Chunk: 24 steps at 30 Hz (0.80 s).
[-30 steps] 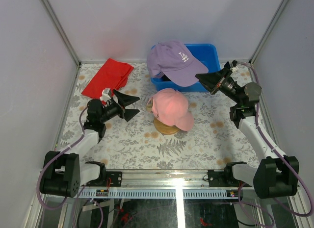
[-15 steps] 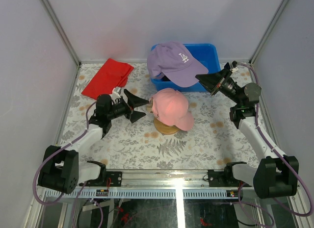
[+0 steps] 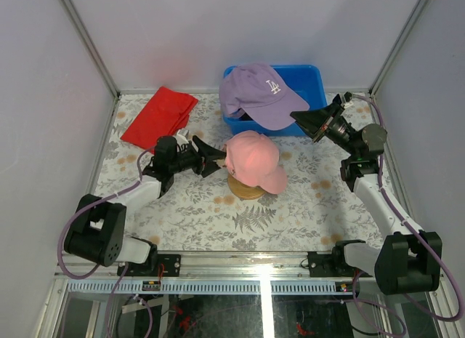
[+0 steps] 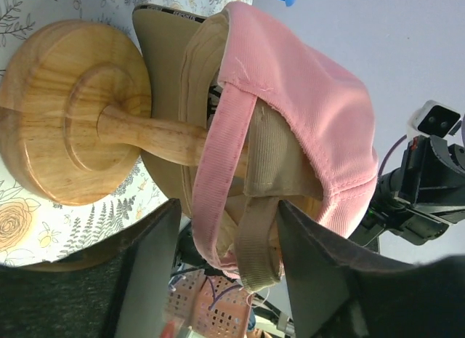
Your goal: Stack the hats
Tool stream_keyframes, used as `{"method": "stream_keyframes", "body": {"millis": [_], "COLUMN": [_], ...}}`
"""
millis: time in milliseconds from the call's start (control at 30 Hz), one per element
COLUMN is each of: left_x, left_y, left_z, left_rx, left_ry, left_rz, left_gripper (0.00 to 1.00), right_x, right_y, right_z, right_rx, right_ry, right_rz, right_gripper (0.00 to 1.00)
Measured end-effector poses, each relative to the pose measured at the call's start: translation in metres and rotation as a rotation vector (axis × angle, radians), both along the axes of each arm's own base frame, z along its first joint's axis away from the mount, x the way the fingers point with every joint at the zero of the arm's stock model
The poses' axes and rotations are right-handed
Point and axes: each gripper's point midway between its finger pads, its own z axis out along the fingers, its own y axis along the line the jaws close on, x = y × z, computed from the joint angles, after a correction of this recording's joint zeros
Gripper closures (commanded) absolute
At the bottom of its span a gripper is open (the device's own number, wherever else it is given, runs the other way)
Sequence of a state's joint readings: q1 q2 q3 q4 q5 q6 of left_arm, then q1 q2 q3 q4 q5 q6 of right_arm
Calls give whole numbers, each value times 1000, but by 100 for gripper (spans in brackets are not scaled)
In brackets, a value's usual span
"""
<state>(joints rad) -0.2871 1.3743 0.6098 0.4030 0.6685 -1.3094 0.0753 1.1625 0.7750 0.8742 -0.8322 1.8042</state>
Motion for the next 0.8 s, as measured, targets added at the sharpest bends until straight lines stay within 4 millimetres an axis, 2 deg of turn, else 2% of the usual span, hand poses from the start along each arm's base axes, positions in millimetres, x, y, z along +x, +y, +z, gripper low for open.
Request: {"method": "stream_keyframes", "body": {"millis": [133, 233, 267, 300, 500, 667, 800], "left_x": [2, 4, 5, 6, 12, 16, 16], "left_y": [-3, -3, -3, -3, -6, -12, -17], "left_z": [3, 6, 7, 7, -2, -28, -46], "left_rx": [-4, -9, -11, -13, -15, -23, -34], "left_ry": [-11, -22, -24, -24, -30, -3, 26], "left_rz": [-1, 5, 7, 10, 4, -43, -83], "left_gripper": [66, 84, 97, 100, 100, 100, 100], "right_x": [1, 1, 0, -1, -10, -18, -21], "right_y": [-1, -2, -2, -1, 3, 8, 14], "right_z": [-4, -6, -6, -6, -7, -12, -28], "right_rx": [-1, 0, -1, -3, -14, -27, -26], "right_ry": [10, 16, 16, 15, 12, 17, 45], "right_rz": [-5, -4, 0, 5, 59, 115, 150], "right_gripper": [100, 100, 100, 100, 100, 100, 100]}}
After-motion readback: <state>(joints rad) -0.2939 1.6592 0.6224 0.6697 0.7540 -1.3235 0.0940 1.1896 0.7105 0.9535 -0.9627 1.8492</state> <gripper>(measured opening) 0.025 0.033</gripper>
